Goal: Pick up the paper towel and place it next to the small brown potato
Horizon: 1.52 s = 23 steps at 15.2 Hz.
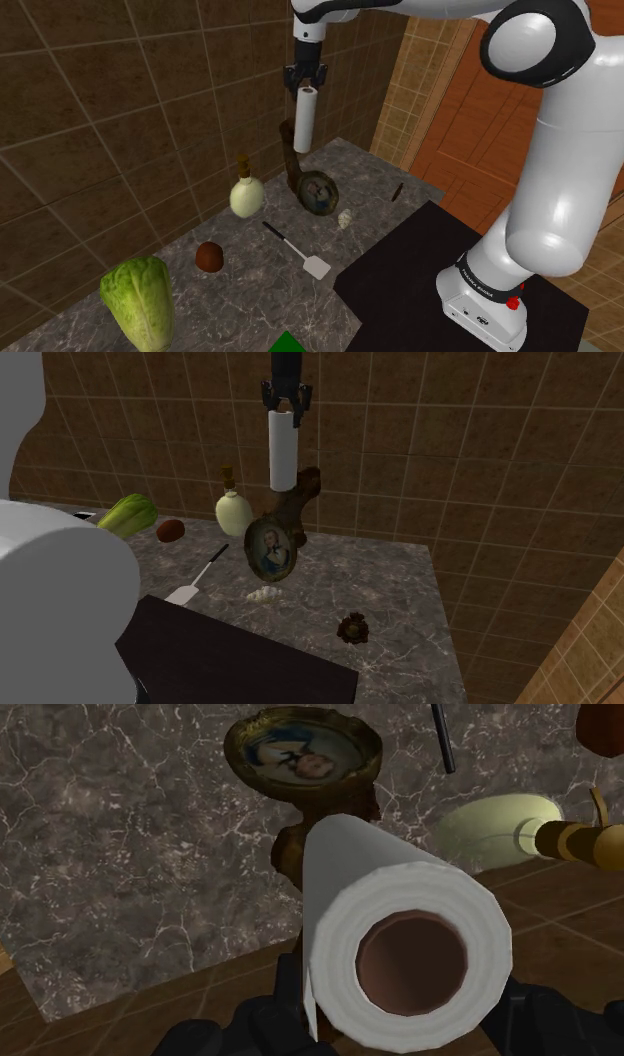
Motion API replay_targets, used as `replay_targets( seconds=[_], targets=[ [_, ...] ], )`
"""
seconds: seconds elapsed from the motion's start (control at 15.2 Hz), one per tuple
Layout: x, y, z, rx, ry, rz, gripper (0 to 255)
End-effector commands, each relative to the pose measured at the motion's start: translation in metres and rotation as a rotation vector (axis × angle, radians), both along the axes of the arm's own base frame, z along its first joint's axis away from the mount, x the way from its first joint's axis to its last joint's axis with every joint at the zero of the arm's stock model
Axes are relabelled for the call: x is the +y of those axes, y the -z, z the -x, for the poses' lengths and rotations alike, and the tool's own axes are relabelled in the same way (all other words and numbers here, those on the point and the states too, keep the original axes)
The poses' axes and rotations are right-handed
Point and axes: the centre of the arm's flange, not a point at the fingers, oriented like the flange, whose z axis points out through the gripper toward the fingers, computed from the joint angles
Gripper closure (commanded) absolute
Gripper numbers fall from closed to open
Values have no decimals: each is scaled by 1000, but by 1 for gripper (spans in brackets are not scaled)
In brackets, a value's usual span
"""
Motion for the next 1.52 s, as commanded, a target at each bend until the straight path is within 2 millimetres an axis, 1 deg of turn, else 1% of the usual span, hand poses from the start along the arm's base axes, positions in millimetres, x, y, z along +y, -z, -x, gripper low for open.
replay_targets(
  seconds=[0.0, 1.45],
  targets=[
    [24, 6, 6, 0, 1, 0, 255],
    [305, 70, 40, 0, 1, 0, 255]
  ],
)
